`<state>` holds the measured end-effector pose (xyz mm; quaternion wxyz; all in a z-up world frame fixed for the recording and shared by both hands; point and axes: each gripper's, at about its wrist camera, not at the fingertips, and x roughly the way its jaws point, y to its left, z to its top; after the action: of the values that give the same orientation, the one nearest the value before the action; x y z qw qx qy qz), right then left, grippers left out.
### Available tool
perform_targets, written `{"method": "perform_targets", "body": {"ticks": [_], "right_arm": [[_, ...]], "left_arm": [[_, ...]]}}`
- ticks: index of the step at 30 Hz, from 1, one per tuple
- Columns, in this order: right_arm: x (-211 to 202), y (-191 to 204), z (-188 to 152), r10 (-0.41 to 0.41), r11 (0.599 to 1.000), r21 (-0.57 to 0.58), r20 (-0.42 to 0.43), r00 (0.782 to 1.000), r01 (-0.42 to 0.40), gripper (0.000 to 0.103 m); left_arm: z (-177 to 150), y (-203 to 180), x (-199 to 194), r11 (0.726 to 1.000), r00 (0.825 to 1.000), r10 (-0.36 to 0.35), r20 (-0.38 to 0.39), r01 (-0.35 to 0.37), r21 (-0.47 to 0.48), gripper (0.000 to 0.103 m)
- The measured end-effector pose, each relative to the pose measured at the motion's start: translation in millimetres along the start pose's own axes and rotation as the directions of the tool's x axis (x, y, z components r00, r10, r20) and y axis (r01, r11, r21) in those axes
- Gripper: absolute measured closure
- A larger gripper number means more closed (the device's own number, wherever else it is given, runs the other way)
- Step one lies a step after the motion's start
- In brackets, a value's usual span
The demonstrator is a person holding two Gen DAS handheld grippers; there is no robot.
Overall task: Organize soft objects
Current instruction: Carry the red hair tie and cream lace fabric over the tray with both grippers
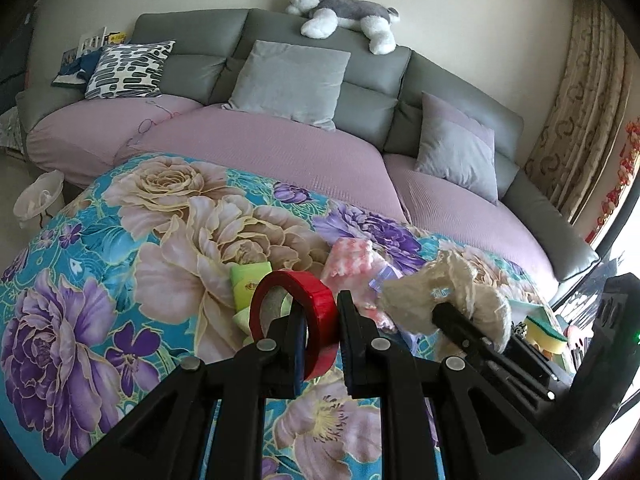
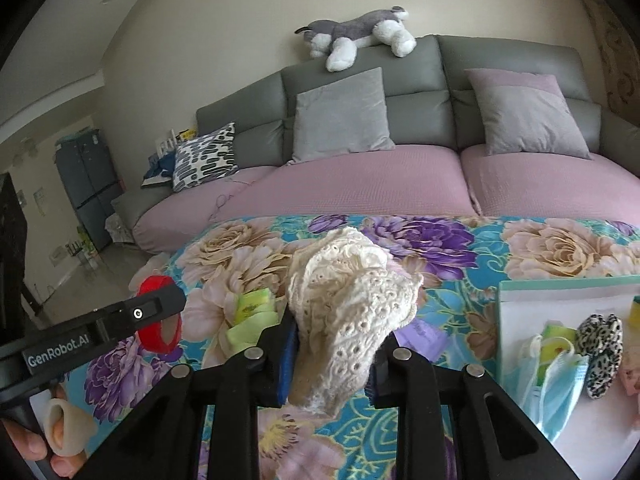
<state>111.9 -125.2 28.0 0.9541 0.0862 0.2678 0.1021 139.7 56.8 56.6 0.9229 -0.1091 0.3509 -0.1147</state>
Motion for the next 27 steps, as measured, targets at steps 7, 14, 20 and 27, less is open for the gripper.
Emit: {"method": "perform_targets", "body": {"ticks": [7,14,20,27], "right_arm": [[-22.1,-30.5,6.4,-0.069,0.997,0.039,0.045,0.997,0.068,0.074],[-56.1,-74.1,10.9,-0.155,0.984,0.107,0.094,0.983,0.145,0.074],[-85.2,-111.3,8.6,-0.222,0.965,0.164,0.107,0.969,0.203,0.074],[-119.3,-155.0,-2.7,-0.309,0.930,0.236,0.090,0.947,0.281,0.074]], "left_arm": [[-4.3,-21.3,9.8,0.999,1.000,-0.003,-0.025,0.004,0.047,0.088],[-10.5,-61.4,19.5,0.991,0.999,-0.026,-0.045,0.031,0.131,0.088],[-18.5,-112.2,23.5,0.971,0.996,-0.085,-0.039,0.091,0.221,0.088],[-37.3,-175.5,27.9,0.919,0.981,-0.184,-0.066,0.195,0.342,0.088]]}}
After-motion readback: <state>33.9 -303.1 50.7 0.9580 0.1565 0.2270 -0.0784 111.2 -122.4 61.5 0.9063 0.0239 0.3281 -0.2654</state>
